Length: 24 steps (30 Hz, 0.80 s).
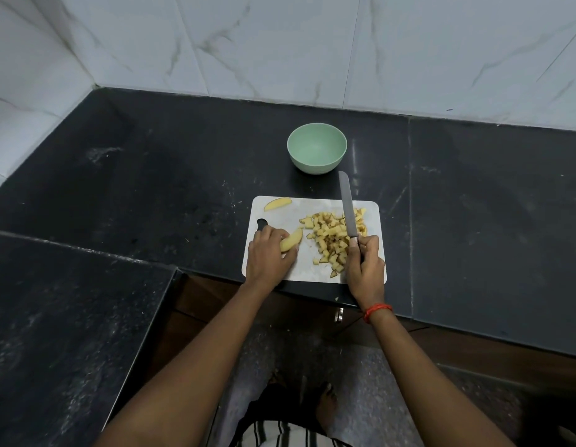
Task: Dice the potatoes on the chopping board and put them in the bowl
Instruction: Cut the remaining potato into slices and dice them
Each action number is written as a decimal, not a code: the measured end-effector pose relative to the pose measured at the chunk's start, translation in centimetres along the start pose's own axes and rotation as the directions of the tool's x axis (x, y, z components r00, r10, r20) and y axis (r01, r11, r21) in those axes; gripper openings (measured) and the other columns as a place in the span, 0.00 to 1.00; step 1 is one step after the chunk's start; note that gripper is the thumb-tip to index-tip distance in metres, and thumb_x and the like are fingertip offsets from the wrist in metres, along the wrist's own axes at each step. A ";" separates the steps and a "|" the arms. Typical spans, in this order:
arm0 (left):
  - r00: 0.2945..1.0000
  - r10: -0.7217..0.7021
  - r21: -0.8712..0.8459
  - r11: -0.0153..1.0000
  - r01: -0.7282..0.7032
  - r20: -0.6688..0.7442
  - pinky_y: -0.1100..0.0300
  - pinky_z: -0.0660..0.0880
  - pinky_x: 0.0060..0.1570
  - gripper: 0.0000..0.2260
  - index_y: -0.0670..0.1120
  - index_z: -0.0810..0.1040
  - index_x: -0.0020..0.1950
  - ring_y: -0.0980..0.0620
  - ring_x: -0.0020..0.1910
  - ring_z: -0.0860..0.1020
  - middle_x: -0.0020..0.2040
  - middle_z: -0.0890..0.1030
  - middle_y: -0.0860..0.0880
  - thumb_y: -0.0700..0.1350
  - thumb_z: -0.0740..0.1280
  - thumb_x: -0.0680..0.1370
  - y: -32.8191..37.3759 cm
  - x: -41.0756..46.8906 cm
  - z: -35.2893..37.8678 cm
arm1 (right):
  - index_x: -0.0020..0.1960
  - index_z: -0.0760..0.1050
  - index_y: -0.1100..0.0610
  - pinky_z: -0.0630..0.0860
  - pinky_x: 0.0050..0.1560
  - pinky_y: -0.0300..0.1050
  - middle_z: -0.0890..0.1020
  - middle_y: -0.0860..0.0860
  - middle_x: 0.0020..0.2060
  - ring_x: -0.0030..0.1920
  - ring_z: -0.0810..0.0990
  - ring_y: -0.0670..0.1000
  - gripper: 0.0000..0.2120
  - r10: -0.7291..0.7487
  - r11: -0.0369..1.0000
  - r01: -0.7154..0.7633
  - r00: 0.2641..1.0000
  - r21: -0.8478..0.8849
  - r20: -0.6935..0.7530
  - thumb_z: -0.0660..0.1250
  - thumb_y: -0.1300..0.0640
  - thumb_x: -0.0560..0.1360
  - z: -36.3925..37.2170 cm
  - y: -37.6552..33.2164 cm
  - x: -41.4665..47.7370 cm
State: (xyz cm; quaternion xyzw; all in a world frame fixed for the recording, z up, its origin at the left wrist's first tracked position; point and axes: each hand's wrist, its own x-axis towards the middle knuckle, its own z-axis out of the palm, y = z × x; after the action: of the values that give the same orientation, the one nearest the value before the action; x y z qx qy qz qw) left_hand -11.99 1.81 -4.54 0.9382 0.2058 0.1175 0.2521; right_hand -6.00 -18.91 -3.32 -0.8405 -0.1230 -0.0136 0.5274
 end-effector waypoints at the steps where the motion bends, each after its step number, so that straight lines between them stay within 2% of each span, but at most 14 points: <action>1: 1.000 0.004 -0.022 1.000 -0.005 -0.025 0.50 0.72 0.54 0.13 0.47 0.79 0.56 0.48 0.53 0.73 0.55 0.76 0.50 0.54 0.71 0.78 -0.2 -0.2 0.3 | 0.51 0.66 0.52 0.73 0.28 0.58 0.75 0.51 0.30 0.29 0.74 0.52 0.07 0.000 1.000 0.000 1.000 0.001 0.002 0.58 0.49 0.85 0.0 0.0 0.0; 4: 0.996 0.018 -0.056 0.998 -0.023 -0.083 0.51 0.72 0.53 0.14 0.48 0.79 0.56 0.50 0.52 0.73 0.53 0.76 0.51 0.56 0.71 0.78 -0.9 -0.5 0.9 | 0.51 0.66 0.52 0.73 0.27 0.58 0.75 0.51 0.29 0.29 0.74 0.52 0.07 -0.005 1.000 0.005 1.000 0.007 0.002 0.58 0.49 0.85 0.0 0.0 0.0; 8: 0.996 0.015 -0.065 0.998 -0.021 -0.092 0.54 0.70 0.53 0.15 0.48 0.79 0.56 0.52 0.52 0.72 0.53 0.76 0.52 0.58 0.70 0.78 -0.8 -0.4 1.0 | 0.52 0.67 0.52 0.73 0.28 0.58 0.75 0.50 0.29 0.29 0.74 0.52 0.07 -0.003 1.000 0.003 1.000 0.012 0.008 0.58 0.49 0.85 0.0 0.0 0.0; 13: 0.996 0.015 -0.056 0.998 -0.020 -0.090 0.53 0.71 0.54 0.16 0.48 0.79 0.56 0.52 0.52 0.72 0.53 0.76 0.52 0.59 0.69 0.79 -0.9 -0.5 1.2 | 0.52 0.66 0.50 0.74 0.29 0.56 0.75 0.49 0.30 0.29 0.75 0.50 0.06 0.002 1.000 -0.002 1.000 0.014 0.017 0.58 0.48 0.84 -0.1 0.0 0.1; 17: 0.995 0.020 -0.058 0.998 -0.026 -0.102 0.52 0.72 0.54 0.16 0.47 0.79 0.57 0.51 0.52 0.72 0.53 0.77 0.51 0.58 0.69 0.79 -0.9 -0.6 1.2 | 0.50 0.66 0.48 0.71 0.28 0.50 0.74 0.47 0.30 0.29 0.73 0.47 0.06 -0.001 1.000 0.001 0.999 -0.003 0.041 0.58 0.48 0.84 -0.3 -0.1 0.2; 22: 0.993 0.034 -0.056 0.998 -0.040 -0.117 0.51 0.72 0.55 0.15 0.46 0.80 0.57 0.50 0.53 0.73 0.53 0.77 0.49 0.56 0.70 0.79 -0.7 -0.7 1.2 | 0.49 0.66 0.50 0.64 0.28 0.40 0.74 0.45 0.31 0.30 0.74 0.46 0.06 -0.058 0.994 0.069 0.992 -0.090 0.116 0.58 0.51 0.84 -0.2 -1.6 -0.8; 24: 0.993 0.038 -0.048 0.998 -0.044 -0.113 0.52 0.72 0.55 0.15 0.46 0.80 0.58 0.50 0.53 0.73 0.54 0.77 0.49 0.55 0.70 0.79 -0.7 -0.6 1.1 | 0.48 0.65 0.50 0.64 0.28 0.42 0.73 0.46 0.32 0.30 0.74 0.47 0.07 -0.107 0.984 0.129 0.980 -0.123 0.169 0.57 0.51 0.85 0.5 -2.5 -1.7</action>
State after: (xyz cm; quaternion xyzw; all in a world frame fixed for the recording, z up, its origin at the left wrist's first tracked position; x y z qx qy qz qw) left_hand -12.41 1.59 -5.90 0.9275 0.1973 0.1804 0.2612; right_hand -8.27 -17.73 -1.59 -0.8635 -0.2141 0.0152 0.4563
